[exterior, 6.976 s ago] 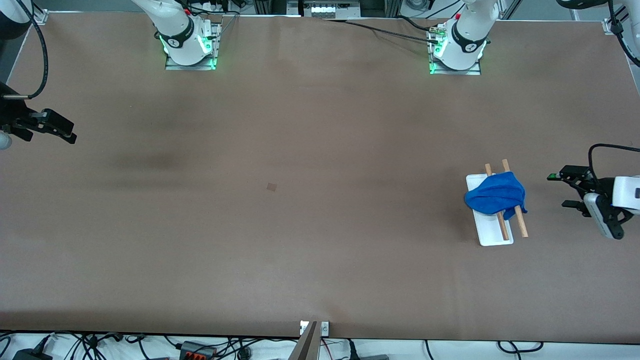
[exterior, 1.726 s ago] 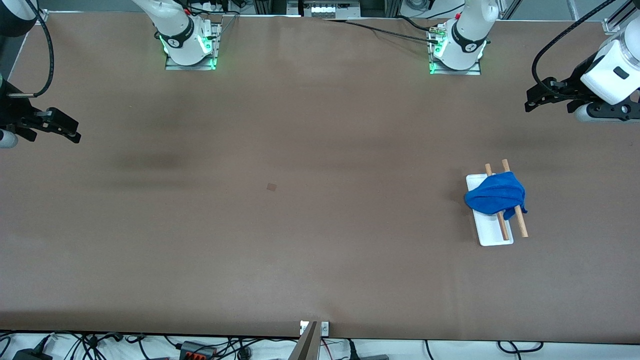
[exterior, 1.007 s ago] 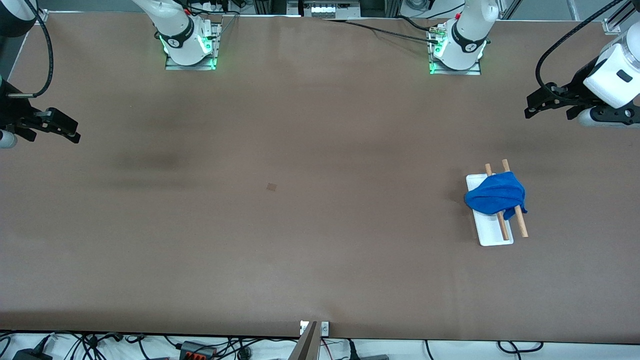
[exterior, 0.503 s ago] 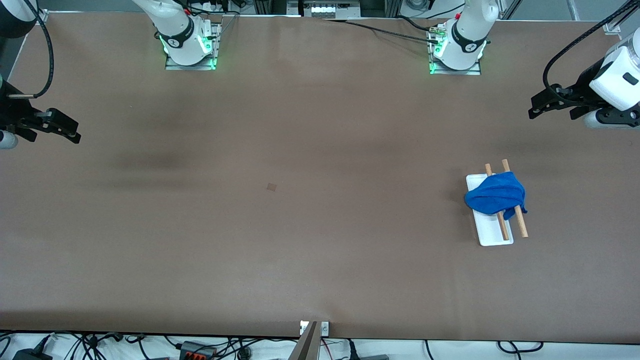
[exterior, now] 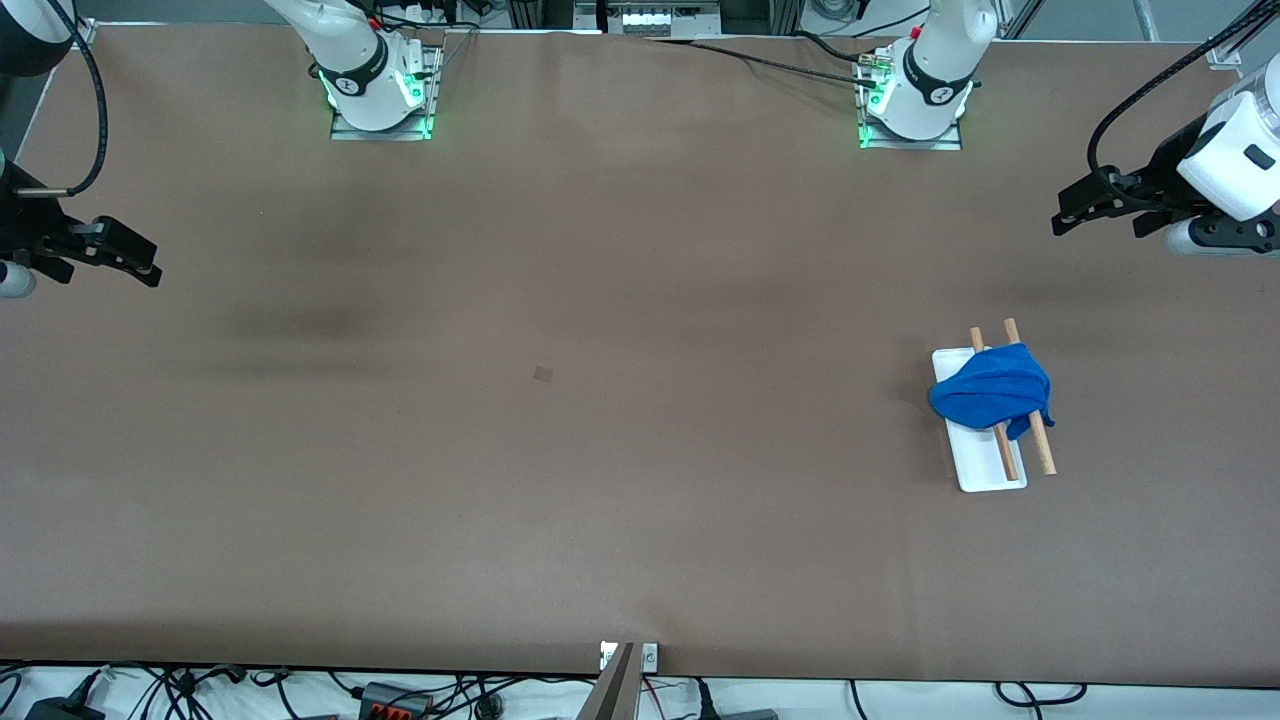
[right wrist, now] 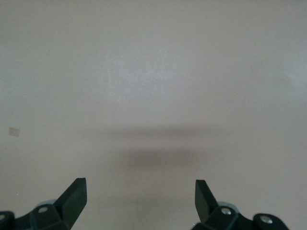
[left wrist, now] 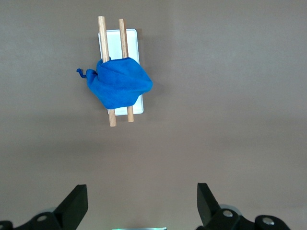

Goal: Pass towel and hang on rack

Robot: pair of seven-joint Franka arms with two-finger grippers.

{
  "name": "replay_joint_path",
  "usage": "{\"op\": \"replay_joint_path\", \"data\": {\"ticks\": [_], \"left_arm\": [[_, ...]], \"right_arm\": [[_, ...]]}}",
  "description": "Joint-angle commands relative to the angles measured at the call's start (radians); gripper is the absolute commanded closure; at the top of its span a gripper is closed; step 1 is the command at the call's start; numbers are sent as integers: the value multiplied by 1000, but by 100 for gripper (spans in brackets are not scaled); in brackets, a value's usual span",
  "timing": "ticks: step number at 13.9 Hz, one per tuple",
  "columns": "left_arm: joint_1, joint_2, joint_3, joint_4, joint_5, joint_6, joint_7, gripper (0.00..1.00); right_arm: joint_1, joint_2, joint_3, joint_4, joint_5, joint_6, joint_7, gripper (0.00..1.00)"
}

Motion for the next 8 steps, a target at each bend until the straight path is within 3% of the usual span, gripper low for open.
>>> {"op": "replay_joint_path", "data": {"ticks": [1,8], "left_arm": [[10,-1,-1,5,-16,-14,16,0],[10,1,-2,5,-17,-21,13,0]], "right_arm": [[-14,-4,11,2,12,-11,-2,0],[-14,-2,11,4,12,-10,-3,0]]}}
